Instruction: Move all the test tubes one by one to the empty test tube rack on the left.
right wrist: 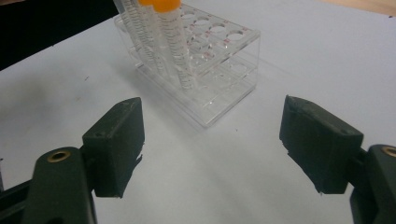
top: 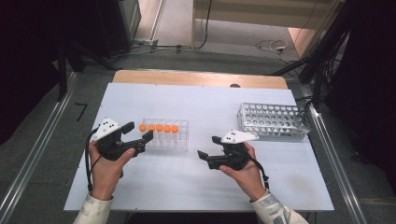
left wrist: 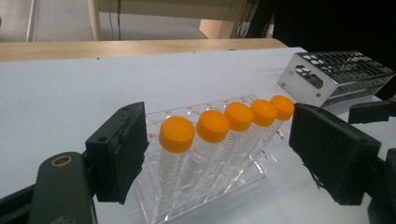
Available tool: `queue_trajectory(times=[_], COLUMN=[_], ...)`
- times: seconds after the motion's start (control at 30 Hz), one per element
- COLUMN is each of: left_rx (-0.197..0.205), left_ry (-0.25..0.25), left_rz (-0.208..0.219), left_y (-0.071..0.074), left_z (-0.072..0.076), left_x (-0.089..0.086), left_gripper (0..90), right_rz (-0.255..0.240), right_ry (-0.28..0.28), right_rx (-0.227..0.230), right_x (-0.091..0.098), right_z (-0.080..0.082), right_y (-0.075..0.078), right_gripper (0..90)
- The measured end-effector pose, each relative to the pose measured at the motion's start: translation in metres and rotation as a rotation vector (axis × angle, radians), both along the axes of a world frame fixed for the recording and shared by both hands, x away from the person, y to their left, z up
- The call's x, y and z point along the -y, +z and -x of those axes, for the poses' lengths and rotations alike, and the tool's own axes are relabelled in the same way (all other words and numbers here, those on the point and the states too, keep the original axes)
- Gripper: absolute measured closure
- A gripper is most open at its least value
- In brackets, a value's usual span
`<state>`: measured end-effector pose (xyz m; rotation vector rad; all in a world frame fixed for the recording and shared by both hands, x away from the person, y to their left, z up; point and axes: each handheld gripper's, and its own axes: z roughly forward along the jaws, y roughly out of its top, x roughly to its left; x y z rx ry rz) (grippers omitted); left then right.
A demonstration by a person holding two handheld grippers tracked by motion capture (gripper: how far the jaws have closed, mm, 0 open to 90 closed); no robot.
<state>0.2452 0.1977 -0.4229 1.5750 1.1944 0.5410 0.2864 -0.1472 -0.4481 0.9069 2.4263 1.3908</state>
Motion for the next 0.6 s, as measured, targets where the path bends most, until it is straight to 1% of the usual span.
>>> queue_trajectory(times=[0.17, 0.43, 0.6], left_rx=[0.003, -0.003, -0.012], left_ry=[-0.005, -0.006, -0.008], left_rz=[0.014, 0.011, 0.002], left_y=[0.002, 0.000, -0.003], left_z=[0.004, 0.008, 0.011], left_x=[-0.001, -0.004, -0.005], left_gripper=[19.1, 18.8, 18.4], right_rz=[-0.002, 0.001, -0.004], right_ry=[-0.012, -0.028, -0.045], right_rx=[0.000, 0.002, 0.003], right_x=[0.004, 0.013, 0.021], right_z=[-0.001, -0.002, -0.002], right_y=[0.000, 0.000, 0.000], right_gripper=[20.2, 19.8, 19.8])
